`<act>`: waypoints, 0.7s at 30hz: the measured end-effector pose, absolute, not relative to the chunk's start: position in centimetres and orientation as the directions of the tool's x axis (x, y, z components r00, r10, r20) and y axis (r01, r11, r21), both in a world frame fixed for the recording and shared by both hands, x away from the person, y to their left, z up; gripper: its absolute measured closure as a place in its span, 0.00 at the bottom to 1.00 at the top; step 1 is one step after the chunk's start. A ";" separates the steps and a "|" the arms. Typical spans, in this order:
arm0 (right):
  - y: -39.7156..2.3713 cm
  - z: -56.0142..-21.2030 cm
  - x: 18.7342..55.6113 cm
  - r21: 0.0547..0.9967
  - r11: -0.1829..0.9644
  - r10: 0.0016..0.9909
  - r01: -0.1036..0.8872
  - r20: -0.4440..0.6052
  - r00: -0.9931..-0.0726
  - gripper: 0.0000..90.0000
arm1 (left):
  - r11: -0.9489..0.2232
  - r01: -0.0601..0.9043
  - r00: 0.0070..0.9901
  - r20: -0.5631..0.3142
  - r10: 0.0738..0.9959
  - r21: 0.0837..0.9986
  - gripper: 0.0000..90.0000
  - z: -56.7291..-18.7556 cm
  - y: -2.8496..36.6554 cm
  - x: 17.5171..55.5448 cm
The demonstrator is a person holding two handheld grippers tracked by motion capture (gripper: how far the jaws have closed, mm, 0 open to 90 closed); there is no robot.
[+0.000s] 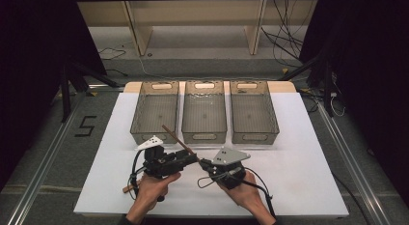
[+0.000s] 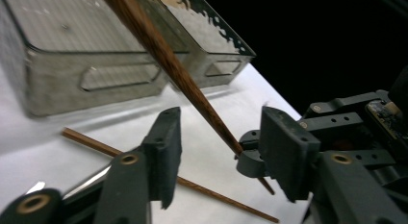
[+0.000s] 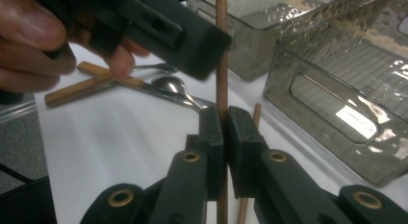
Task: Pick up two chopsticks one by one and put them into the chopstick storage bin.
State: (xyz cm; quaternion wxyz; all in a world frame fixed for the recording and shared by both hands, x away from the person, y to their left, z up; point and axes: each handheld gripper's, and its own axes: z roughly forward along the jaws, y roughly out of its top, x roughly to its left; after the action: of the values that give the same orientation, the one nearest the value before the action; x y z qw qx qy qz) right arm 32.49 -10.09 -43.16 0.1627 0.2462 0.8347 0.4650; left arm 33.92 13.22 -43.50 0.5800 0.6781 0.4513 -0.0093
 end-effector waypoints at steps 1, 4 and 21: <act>-10.0 -43.2 32.4 0.859 0.443 0.559 0.255 -0.042 -0.828 0.95 | 0.086 0.624 0.591 -0.542 0.597 0.776 0.59 -43.7 13.1 34.0; -9.8 -43.4 32.2 0.860 0.447 0.550 0.246 -0.048 -0.834 0.95 | 0.098 0.633 0.590 -0.561 0.581 0.768 0.67 -43.9 13.1 34.0; -10.3 -43.5 31.7 0.890 0.387 0.546 0.241 -0.011 -0.838 0.86 | 0.146 0.660 0.606 -0.637 0.476 0.737 0.94 -43.8 14.1 34.1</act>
State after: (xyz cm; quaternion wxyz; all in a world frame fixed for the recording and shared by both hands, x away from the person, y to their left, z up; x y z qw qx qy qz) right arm 31.69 -10.30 -43.50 0.1530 0.2401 0.8187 0.4986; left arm 34.11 14.12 -43.75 0.6179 0.6492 0.4374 -0.0746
